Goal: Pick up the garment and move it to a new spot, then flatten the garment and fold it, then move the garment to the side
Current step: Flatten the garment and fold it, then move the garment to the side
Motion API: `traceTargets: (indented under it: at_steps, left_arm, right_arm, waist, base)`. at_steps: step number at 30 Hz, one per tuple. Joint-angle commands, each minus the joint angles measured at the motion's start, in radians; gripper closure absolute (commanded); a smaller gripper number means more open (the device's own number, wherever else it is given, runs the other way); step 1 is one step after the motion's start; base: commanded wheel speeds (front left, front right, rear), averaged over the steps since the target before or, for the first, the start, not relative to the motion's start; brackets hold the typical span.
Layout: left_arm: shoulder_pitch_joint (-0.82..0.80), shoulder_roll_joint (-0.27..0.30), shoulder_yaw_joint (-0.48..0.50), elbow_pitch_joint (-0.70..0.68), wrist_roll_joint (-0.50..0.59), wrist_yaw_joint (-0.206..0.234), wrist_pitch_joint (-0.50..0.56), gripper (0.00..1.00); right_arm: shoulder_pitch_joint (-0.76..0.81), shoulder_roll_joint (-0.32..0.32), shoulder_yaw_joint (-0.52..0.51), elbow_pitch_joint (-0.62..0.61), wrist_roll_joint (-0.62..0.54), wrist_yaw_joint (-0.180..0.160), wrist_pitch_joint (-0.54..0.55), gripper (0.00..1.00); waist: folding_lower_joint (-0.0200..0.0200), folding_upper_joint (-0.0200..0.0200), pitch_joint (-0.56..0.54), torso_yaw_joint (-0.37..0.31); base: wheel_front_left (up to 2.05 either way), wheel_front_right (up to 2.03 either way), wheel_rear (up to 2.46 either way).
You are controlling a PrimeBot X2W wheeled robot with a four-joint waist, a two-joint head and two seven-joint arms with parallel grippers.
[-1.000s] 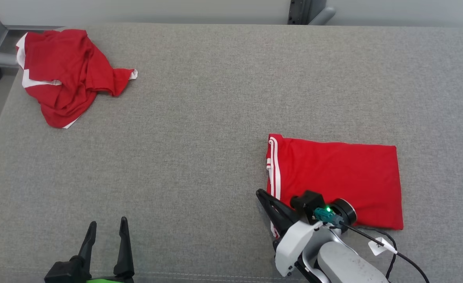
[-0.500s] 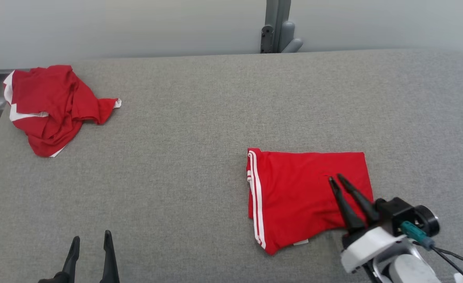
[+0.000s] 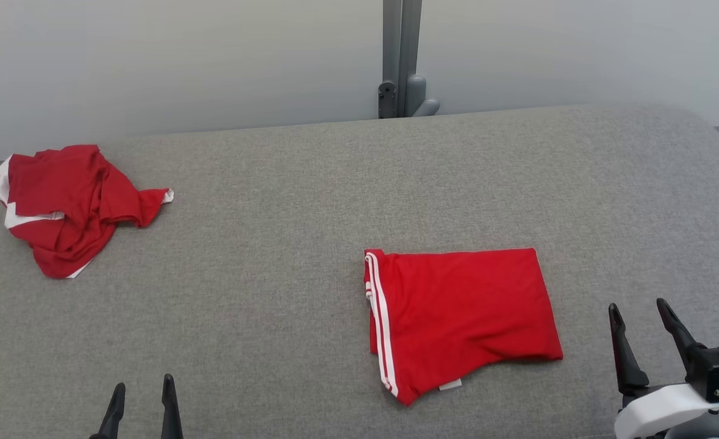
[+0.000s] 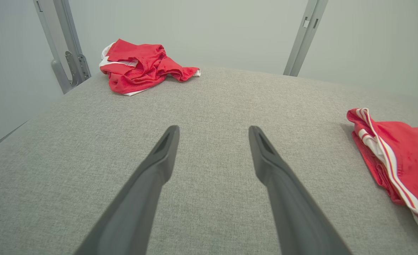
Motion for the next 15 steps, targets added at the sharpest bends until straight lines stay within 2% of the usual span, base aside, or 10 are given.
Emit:
traceTargets:
  at_steps: [1, 5, 15]
  left_arm:
    - [-0.009, 0.001, 0.001, 0.008, 0.014, -0.006, -0.003, 0.0]
    - [-0.018, 0.001, 0.011, 0.031, 0.016, -0.01, -0.003, 0.0]
    - [-0.025, 0.001, 0.008, 0.047, 0.005, -0.013, -0.003, 0.0]
  right_arm:
    - [0.015, 0.0, -0.013, 0.014, -0.014, -0.002, -0.003, 0.0]
    - [0.014, 0.017, -0.039, 0.034, -0.025, -0.001, -0.003, 0.0]
    - [-0.016, 0.034, -0.021, 0.063, -0.032, -0.001, -0.003, 0.0]
  waist:
    - [0.0, 0.0079, -0.003, 0.003]
    - [0.0, 0.0079, -0.004, 0.01]
    - [0.0, 0.0079, 0.001, 0.025]
  base:
    - [0.0, 0.0, 0.0]
    - [0.0, 0.0, 0.0]
    - [0.0, 0.0, 0.0]
